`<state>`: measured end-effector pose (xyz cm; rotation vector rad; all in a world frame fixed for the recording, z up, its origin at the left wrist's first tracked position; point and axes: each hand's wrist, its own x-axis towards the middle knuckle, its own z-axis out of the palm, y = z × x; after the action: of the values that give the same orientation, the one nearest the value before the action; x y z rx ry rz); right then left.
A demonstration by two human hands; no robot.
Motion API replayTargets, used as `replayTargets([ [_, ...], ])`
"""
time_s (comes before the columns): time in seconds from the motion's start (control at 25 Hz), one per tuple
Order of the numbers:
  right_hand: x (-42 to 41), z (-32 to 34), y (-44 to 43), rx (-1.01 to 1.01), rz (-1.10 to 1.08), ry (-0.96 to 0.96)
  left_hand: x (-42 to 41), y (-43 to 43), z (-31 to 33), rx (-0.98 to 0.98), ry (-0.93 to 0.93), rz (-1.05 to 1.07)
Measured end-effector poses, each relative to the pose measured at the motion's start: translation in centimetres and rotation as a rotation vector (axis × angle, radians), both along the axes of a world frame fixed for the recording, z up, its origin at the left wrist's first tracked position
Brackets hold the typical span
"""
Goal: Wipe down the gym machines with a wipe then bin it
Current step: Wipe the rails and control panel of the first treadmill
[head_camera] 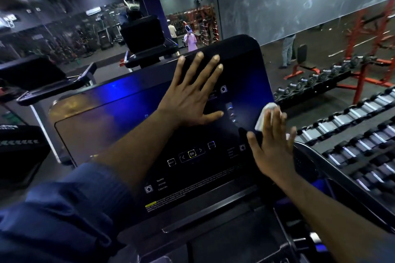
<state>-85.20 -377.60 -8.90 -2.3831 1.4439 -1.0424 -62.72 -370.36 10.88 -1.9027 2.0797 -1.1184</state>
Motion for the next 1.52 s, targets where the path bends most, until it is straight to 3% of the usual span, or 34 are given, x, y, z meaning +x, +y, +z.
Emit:
replayTargets([
  [0.12, 2.1, 1.7, 1.6, -0.077, 0.149, 0.092, -1.3, 2.3, -4.3, -0.013, 0.024, -0.056],
  [0.24, -1.2, -5.1, 5.9, -0.148, 0.308, 0.288, -2.1, 4.9, -8.5, -0.089, 0.162, -0.027],
  [0.32, -3.9, -8.0, 5.9, -0.060, 0.206, 0.246, -2.1, 6.9, -10.8, -0.111, 0.176, 0.028],
  [0.4, -3.3, -6.6, 4.0, 0.104, 0.089, 0.101, -1.7, 8.3, -12.2, -0.121, 0.156, 0.073],
  [0.52, 0.8, -1.6, 3.3, 0.128, 0.080, -0.006, -1.0, 8.4, -11.8, -0.187, 0.164, 0.107],
  [0.64, 1.5, -3.1, 6.7, -0.109, 0.336, 0.245, -0.8, 7.9, -10.5, -0.227, 0.178, 0.140],
  [0.72, -1.5, -6.0, 7.3, -0.156, 0.382, 0.338, -0.6, 8.3, -10.6, -0.243, 0.189, 0.143],
  [0.84, -2.1, -5.1, 4.8, 0.098, 0.121, 0.146, 0.1, 9.8, -11.7, -0.268, 0.235, 0.169],
  [0.92, 1.0, -1.5, 4.4, 0.185, 0.092, 0.055, 0.6, 10.7, -12.5, -0.290, 0.268, 0.193],
  [1.0, 4.0, 0.4, 6.6, -0.007, 0.287, 0.217, 1.0, 11.3, -12.9, -0.310, 0.278, 0.210],
  [1.12, 2.9, -2.9, 9.9, -0.248, 0.521, 0.414, 1.7, 11.6, -12.5, -0.334, 0.293, 0.221],
  [1.24, 1.0, -3.2, 7.7, -0.165, 0.306, 0.345, 2.5, 12.0, -11.3, -0.354, 0.313, 0.238],
  [1.36, 5.3, 3.8, 5.6, 0.081, 0.157, 0.153, 3.5, 12.3, -10.2, -0.367, 0.308, 0.227],
  [1.52, 7.3, 6.3, 7.9, -0.196, 0.423, 0.442, 4.8, 12.6, -8.5, -0.362, 0.313, 0.183],
])
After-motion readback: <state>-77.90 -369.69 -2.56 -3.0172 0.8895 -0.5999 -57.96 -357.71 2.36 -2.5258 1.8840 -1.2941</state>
